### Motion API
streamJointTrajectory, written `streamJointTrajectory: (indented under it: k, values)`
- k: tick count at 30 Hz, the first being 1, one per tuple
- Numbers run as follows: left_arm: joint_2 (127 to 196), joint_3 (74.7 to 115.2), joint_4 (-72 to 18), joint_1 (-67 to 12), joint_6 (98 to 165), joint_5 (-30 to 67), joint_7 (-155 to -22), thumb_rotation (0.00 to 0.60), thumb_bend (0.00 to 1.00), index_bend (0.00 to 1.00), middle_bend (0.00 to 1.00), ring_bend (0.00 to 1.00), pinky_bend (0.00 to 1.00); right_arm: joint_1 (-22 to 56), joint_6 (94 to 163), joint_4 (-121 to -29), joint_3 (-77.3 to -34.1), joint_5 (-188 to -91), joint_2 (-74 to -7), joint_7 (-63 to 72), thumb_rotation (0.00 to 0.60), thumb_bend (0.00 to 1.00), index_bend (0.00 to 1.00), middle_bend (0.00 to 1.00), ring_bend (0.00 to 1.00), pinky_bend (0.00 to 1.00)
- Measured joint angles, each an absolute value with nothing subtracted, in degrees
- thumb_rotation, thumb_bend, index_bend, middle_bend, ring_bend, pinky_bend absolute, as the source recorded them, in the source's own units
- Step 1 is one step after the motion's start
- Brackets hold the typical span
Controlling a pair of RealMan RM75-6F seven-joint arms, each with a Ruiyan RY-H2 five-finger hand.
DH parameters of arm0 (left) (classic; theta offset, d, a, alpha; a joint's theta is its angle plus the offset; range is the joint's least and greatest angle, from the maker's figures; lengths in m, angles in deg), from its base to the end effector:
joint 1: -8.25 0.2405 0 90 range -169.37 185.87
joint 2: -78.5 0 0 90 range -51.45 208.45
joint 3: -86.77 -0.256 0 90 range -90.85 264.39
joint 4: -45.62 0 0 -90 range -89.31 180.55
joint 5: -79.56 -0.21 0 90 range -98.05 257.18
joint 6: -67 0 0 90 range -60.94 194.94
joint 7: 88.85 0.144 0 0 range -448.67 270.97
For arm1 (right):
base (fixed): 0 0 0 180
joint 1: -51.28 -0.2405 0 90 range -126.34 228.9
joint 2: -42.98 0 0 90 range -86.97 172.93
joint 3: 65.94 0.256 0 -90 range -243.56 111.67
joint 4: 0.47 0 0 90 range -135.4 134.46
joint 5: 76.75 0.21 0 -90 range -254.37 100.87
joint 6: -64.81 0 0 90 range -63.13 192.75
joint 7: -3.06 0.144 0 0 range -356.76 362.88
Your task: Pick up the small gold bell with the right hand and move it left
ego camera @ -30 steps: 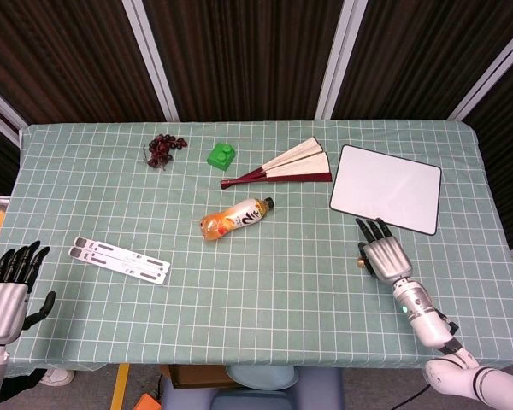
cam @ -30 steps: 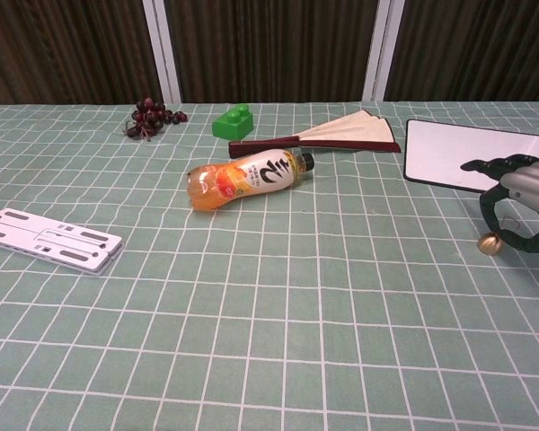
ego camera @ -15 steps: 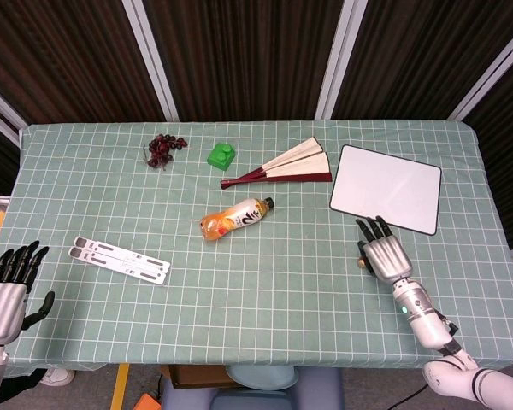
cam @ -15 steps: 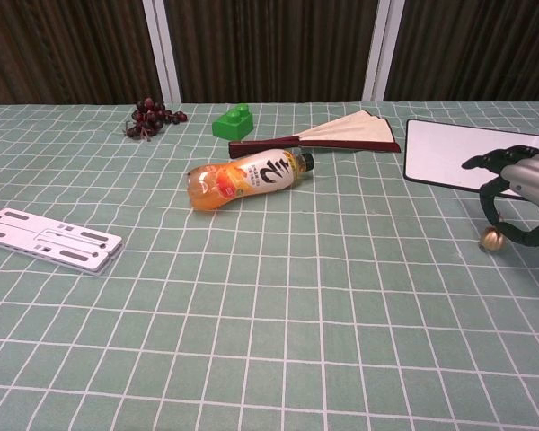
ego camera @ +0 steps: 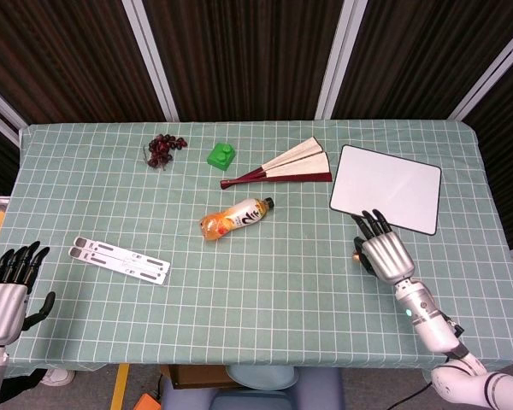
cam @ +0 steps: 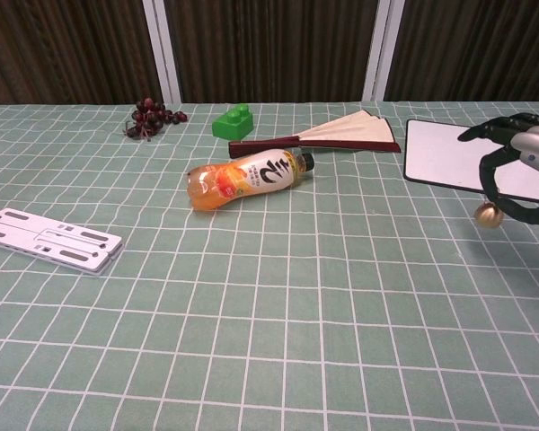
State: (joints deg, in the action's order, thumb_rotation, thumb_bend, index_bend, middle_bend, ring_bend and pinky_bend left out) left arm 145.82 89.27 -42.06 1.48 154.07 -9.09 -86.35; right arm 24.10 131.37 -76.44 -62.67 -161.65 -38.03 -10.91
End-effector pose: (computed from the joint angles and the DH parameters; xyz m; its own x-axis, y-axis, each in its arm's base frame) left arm -0.3083 0.1908 0.1496 0.4584 -0.0457 0.8876 0.8840 -0.0798 -0.4607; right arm -0.2597 -0.2975 0.0469 0.6455 -0.0720 0.7604 -0.7288 -0.3558 0.5850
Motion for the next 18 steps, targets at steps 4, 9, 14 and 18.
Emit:
streamJointTrajectory:
  k: [4, 9, 14, 18]
  values:
    - [145.83, 89.29, -42.09, 1.39, 153.9, -9.05, -86.43, 0.6, 0.42, 0.03, 0.0, 0.0, 0.05, 25.38, 133.25, -81.15, -65.61, -165.55, -34.32, -10.69, 0.6, 0.55, 0.87, 0.19, 0.0, 0.0]
    - [146.03, 89.13, -42.09, 1.08, 153.47, -9.42, -86.12, 0.6, 0.42, 0.03, 0.0, 0.0, 0.05, 24.07, 132.37, -80.29, -63.06, -163.86, -35.99, -10.42, 0.6, 0.55, 0.87, 0.2, 0.0, 0.0]
    - [146.17, 89.05, -41.96, 0.99, 153.45, -9.64, -86.0, 0.6, 0.42, 0.03, 0.0, 0.0, 0.05, 21.26, 131.09, -74.54, -58.59, -160.38, -41.89, -11.32, 0.6, 0.55, 0.87, 0.2, 0.0, 0.0]
    - [146.01, 89.14, -41.88, 1.07, 153.4, -9.19, -86.26, 0.6, 0.42, 0.03, 0.0, 0.0, 0.05, 21.58, 132.13, -75.19, -60.43, -162.87, -41.38, -11.72, 0.6, 0.55, 0.87, 0.2, 0.0, 0.0]
